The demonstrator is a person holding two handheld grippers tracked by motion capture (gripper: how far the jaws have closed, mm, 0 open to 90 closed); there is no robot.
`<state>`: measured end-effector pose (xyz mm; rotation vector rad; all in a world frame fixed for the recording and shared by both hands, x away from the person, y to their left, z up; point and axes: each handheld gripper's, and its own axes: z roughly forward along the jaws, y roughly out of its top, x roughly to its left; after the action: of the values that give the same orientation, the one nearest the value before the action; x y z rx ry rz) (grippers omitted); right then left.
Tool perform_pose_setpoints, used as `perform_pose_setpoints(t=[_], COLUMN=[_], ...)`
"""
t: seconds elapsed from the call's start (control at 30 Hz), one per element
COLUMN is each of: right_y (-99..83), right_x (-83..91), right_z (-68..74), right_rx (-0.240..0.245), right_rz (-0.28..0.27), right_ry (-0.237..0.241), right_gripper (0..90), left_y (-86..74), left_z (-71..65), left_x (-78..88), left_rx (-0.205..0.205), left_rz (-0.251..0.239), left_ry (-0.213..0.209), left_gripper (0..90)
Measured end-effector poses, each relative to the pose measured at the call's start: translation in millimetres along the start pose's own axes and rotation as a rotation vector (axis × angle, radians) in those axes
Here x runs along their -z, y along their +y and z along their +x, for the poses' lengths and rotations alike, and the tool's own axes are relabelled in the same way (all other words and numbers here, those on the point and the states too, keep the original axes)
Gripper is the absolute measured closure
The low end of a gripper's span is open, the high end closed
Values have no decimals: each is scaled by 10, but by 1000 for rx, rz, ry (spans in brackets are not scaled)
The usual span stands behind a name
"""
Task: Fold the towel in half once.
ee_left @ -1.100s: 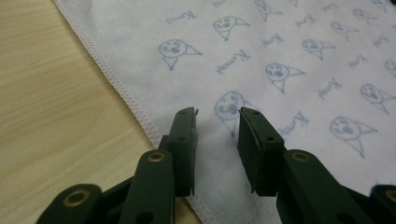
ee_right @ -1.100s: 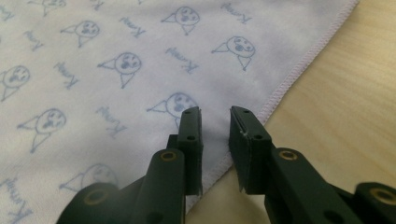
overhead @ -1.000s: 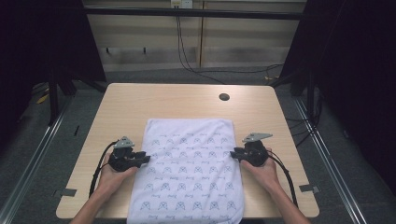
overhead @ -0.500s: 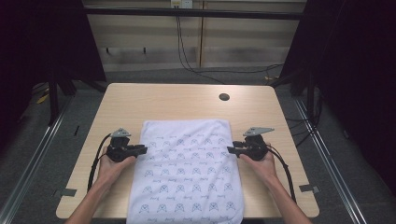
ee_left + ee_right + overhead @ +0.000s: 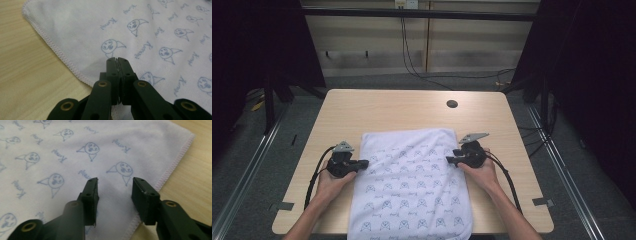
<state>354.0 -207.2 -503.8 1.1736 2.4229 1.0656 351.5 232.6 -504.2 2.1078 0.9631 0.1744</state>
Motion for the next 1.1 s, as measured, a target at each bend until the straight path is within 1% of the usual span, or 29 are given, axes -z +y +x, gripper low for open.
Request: perform_pose_setpoints(t=[0.03, 0.07, 0.1, 0.13, 0.2, 0.23, 0.27, 0.3, 0.33, 0.47, 0.5, 0.53, 0.57, 0.6, 0.63, 0.67, 0.7, 0.73, 0.77, 0.8, 0.83, 0.87, 0.9, 0.93, 1.0, 1.03, 1.07, 1.1], right_y=[1, 12, 26, 25, 1, -10, -11, -15, -31, -119, -149, -190, -250, -288, -332, -372, -414, -459, -498, -535, -574, -615, -664, -707, -747, -741, -718, -684], right_x=[-1, 0, 1, 8, 17, 24, 31, 42, 45, 141, 182, 226, 283, 317, 369, 416, 460, 504, 551, 595, 639, 686, 728, 770, 821, 849, 866, 873], right_z=[17, 27, 39, 52, 86, 100, 120, 140, 154, 184, 203, 225, 248, 268, 299, 327, 361, 390, 426, 455, 485, 520, 554, 582, 609, 595, 552, 496], right_rx=[9, 8, 16, 30, 27, 36, 47, 64, 65, 51, 50, 47, 42, 37, 43, 53, 56, 56, 56, 66, 53, 51, 61, 60, 61, 51, 39, 26], right_rz=[3, 15, 27, 31, 20, 20, 25, 30, 19, 28, 37, 40, 39, 35, 44, 51, 52, 52, 60, 67, 75, 82, 76, 79, 70, 57, 30, 7], right_ry=[-14, -19, -30, -31, -14, -10, -7, -21, -23, 14, 11, 13, 29, 37, 39, 44, 47, 51, 60, 66, 84, 93, 97, 103, 111, 106, 97, 93], right_gripper=[580, 592, 640, 704, 817, 854, 873, 879, 882, 884, 883, 882, 881, 881, 880, 880, 878, 876, 873, 868, 858, 852, 851, 841, 765, 741, 737, 730], left_y=[-11, -18, -29, -40, -54, -61, -69, -74, -79, -127, -139, -157, -169, -187, -208, -226, -243, -256, -274, -289, -305, -314, -321, -329, -311, -290, -259, -222], left_z=[-8, -11, -21, -28, -54, -75, -93, -109, -130, -213, -236, -275, -303, -347, -393, -435, -479, -521, -569, -611, -649, -681, -708, -727, -707, -677, -640, -597], left_x=[9, 17, 20, 20, 30, 34, 39, 47, 57, 102, 116, 131, 140, 154, 169, 186, 200, 219, 235, 248, 261, 274, 285, 291, 285, 273, 252, 228], left_rx=[-3, -8, -8, -7, -6, -4, -3, -4, -3, -21, -23, -26, -31, -45, -61, -64, -59, -65, -76, -88, -91, -100, -117, -128, -123, -111, -92, -82], left_rz=[1, 3, -3, -11, -9, -10, -7, -1, 7, 18, 25, 29, 33, 39, 43, 51, 56, 67, 77, 80, 88, 96, 99, 100, 95, 82, 72, 65], left_ry=[-1, -2, -1, 0, -1, -4, -9, -15, -17, -24, -35, -37, -44, -60, -66, -73, -79, -80, -90, -90, -107, -116, -118, -109, -127, -130, -126, -121], left_gripper=[884, 885, 886, 887, 887, 888, 888, 889, 888, 888, 887, 887, 886, 886, 886, 886, 886, 886, 884, 883, 877, 871, 854, 848, 833, 822, 820, 818])
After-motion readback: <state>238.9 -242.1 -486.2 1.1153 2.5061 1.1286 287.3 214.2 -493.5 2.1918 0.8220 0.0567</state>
